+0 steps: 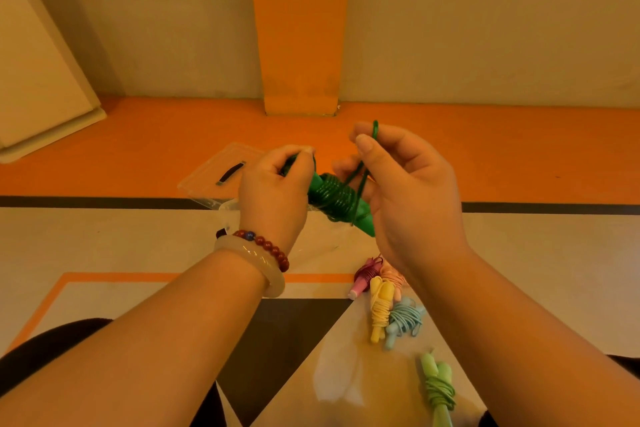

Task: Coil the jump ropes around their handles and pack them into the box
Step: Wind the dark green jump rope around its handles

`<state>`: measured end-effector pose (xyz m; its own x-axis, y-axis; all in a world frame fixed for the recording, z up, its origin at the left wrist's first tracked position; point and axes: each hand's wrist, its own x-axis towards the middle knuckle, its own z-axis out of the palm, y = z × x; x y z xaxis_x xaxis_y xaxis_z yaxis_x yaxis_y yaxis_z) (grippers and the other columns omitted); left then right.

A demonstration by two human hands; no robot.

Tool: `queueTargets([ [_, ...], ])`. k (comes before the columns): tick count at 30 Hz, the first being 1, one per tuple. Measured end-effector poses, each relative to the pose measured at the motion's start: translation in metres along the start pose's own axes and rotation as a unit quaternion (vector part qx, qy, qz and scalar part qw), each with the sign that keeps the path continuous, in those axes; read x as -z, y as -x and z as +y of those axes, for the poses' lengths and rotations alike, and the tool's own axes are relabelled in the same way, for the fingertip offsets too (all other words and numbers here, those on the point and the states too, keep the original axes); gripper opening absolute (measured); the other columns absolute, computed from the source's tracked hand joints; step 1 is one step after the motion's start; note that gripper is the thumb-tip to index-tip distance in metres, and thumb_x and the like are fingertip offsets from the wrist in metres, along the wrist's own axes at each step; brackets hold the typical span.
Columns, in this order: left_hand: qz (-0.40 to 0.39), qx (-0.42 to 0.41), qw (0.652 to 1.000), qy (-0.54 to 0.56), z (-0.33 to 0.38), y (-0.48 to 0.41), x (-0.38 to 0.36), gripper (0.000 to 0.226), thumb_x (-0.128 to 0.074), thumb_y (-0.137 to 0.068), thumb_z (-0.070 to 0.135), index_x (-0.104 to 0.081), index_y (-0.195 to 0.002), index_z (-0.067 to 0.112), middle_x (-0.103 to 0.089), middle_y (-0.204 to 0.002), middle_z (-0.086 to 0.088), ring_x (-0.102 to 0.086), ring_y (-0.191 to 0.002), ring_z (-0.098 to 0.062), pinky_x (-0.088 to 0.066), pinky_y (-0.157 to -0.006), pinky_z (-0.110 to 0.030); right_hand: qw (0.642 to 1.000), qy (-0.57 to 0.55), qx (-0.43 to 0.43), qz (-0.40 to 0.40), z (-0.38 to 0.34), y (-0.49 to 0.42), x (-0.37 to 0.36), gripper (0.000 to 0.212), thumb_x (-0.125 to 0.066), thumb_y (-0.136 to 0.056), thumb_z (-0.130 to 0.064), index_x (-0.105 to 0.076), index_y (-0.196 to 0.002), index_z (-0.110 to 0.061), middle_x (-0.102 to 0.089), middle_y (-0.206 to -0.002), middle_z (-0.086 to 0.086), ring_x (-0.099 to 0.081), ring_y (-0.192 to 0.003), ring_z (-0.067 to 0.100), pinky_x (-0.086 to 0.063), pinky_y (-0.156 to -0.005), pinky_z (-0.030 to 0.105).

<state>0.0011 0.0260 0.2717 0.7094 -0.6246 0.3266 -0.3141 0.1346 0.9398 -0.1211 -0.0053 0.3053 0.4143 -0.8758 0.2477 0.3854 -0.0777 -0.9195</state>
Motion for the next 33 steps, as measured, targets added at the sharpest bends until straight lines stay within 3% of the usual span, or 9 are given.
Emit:
queueTargets([
  [4, -0.057, -0.019, 0.998, -0.016, -0.001, 0.011, -0.010, 0.023, -0.058, -0.094, 0.018, -0.064, -0.081, 0.036, -0.062, -0.079, 0.016, -0.056, -0.073, 0.008, -0.045, -0.062, -0.013, 1.000, 0.010, 0.013, 0.015, -0.002, -0.008, 0.008, 0.017, -0.055, -0.094, -0.003, -0.067, -0.097, -0.014, -0.066, -0.071, -0.003, -0.058, -0.062, 0.008, -0.050, -0.066, 0.026],
  [7, -0.082, -0.025, 0.996, -0.036, 0.000, 0.013, -0.014, 0.018, -0.057, -0.093, 0.017, -0.067, -0.085, 0.029, -0.062, -0.080, 0.013, -0.055, -0.071, 0.009, -0.040, -0.059, -0.007, 0.999, -0.029, 0.009, -0.026, -0.002, -0.009, 0.009, 0.018, -0.053, -0.094, -0.002, -0.068, -0.090, -0.012, -0.058, -0.077, 0.009, -0.048, -0.056, 0.009, -0.043, -0.058, 0.023],
  [11, -0.154, -0.012, 0.988, -0.018, 0.000, 0.019, -0.015, 0.011, -0.058, -0.093, 0.020, -0.066, -0.087, 0.025, -0.063, -0.080, 0.008, -0.056, -0.073, 0.004, -0.044, -0.058, -0.012, 0.996, -0.071, 0.011, -0.058, -0.005, -0.010, 0.010, 0.021, -0.056, -0.088, -0.017, -0.066, -0.070, -0.018, -0.042, -0.072, 0.015, -0.034, -0.050, 0.010, -0.034, -0.048, 0.020],
  [17, -0.169, -0.061, 0.981, -0.075, -0.001, 0.018, -0.014, 0.019, -0.053, -0.096, 0.017, -0.050, -0.081, 0.028, -0.048, -0.076, 0.007, -0.046, -0.065, -0.002, -0.038, -0.056, -0.019, 0.991, -0.136, -0.002, -0.011, -0.014, -0.016, 0.012, 0.029, -0.048, -0.099, -0.017, -0.061, -0.073, -0.011, -0.058, -0.070, 0.001, -0.046, -0.055, 0.011, -0.044, -0.058, 0.026],
  [22, -0.139, -0.093, 0.977, -0.129, -0.007, 0.005, -0.010, 0.027, -0.052, -0.095, 0.014, -0.045, -0.078, 0.035, -0.048, -0.077, 0.007, -0.046, -0.071, -0.010, -0.036, -0.059, -0.024, 0.985, -0.157, -0.063, 0.026, -0.019, -0.007, 0.003, 0.024, -0.051, -0.097, -0.015, -0.057, -0.076, -0.006, -0.062, -0.075, 0.004, -0.040, -0.048, 0.008, -0.041, -0.048, 0.021],
  [26, -0.107, -0.125, 0.969, -0.186, -0.010, -0.003, -0.007, 0.013, -0.052, -0.095, 0.013, -0.050, -0.086, 0.022, -0.046, -0.080, 0.002, -0.042, -0.070, -0.005, -0.032, -0.057, -0.010, 0.982, -0.165, -0.082, 0.038, -0.020, -0.009, 0.006, 0.010, -0.059, -0.090, -0.012, -0.065, -0.087, -0.004, -0.066, -0.084, 0.005, -0.055, -0.059, 0.010, -0.052, -0.062, 0.024],
  [28, -0.085, -0.132, 0.967, -0.200, -0.011, -0.007, -0.003, 0.010, -0.052, -0.095, 0.012, -0.051, -0.088, 0.019, -0.047, -0.083, 0.001, -0.042, -0.071, -0.004, -0.033, -0.060, -0.006, 0.983, -0.165, -0.081, 0.025, -0.018, -0.008, 0.007, 0.015, -0.058, -0.089, -0.007, -0.066, -0.099, -0.001, -0.068, -0.091, 0.009, -0.064, -0.072, 0.014, -0.056, -0.074, 0.025],
  [33, -0.083, -0.141, 0.965, -0.207, -0.012, -0.011, 0.004, 0.009, -0.053, -0.095, 0.012, -0.052, -0.089, 0.020, -0.050, -0.089, -0.001, -0.043, -0.075, -0.010, -0.036, -0.063, -0.012, 0.990, -0.126, -0.068, -0.013, -0.016, -0.010, 0.009, 0.029, -0.046, -0.095, 0.004, -0.058, -0.121, -0.001, -0.071, -0.107, 0.008, -0.065, -0.110, 0.017, -0.051, -0.098, 0.034],
])
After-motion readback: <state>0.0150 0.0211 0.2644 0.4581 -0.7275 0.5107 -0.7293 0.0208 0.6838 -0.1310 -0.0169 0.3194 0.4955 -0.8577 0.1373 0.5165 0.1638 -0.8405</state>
